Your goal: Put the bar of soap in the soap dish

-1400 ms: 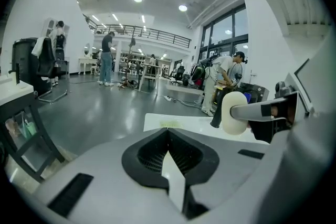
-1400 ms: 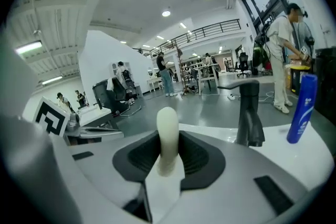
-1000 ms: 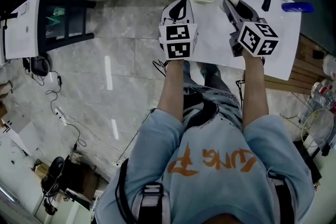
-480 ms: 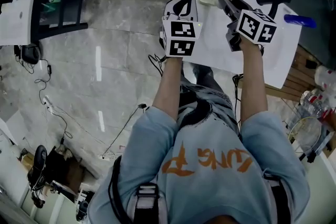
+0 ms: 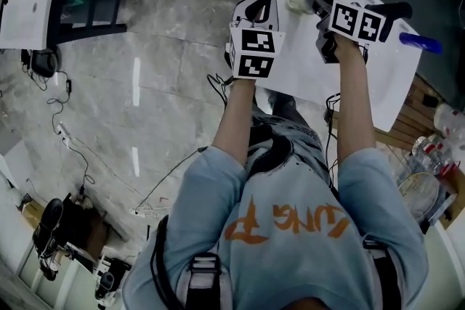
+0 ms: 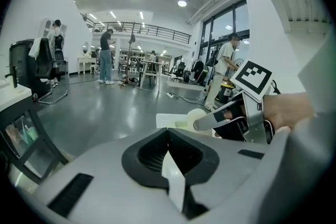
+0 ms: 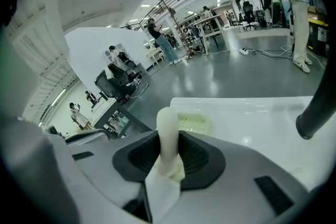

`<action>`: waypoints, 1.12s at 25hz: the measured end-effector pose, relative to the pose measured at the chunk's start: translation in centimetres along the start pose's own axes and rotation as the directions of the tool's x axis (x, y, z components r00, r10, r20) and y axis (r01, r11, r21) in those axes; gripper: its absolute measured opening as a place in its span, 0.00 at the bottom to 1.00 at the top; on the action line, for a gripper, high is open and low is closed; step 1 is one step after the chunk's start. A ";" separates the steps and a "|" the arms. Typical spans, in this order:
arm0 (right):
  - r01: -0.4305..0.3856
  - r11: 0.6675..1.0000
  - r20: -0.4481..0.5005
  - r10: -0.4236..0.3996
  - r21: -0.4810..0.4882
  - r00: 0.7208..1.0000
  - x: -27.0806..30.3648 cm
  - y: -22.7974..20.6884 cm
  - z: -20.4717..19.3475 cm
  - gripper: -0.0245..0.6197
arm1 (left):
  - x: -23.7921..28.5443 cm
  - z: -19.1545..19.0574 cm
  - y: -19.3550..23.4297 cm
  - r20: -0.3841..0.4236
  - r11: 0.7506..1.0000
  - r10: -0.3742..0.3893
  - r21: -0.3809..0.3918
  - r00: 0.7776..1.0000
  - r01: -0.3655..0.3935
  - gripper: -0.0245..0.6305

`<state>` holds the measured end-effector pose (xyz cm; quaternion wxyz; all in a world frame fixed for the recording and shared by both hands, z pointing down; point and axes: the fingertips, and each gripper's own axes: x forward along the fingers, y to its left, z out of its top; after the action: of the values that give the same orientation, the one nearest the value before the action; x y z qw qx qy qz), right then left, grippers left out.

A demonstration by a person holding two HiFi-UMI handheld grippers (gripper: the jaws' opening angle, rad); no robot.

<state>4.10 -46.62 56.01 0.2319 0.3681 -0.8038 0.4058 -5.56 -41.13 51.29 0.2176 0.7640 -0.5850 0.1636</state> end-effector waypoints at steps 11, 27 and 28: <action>0.003 0.998 -0.039 -0.001 0.057 0.999 1.5 0.0 -0.3 0.23 | -0.7 0.2 1.9 -0.002 0.999 0.035 -0.008 0.999 -0.035 0.07; 0.090 0.985 0.002 -0.091 0.146 0.996 1.5 -1.7 -0.1 0.29 | -1.6 1.8 4.8 0.033 0.999 0.042 -0.019 0.999 -0.041 0.07; 0.090 0.983 0.012 -0.093 0.159 0.996 1.4 -1.8 0.0 0.29 | -1.7 1.9 5.4 0.037 0.999 0.050 -0.024 0.998 -0.049 0.07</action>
<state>4.64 -47.87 57.82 0.2128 0.4258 -0.7534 0.4537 -11.21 -41.93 49.58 0.2113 0.7497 -0.6095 0.1476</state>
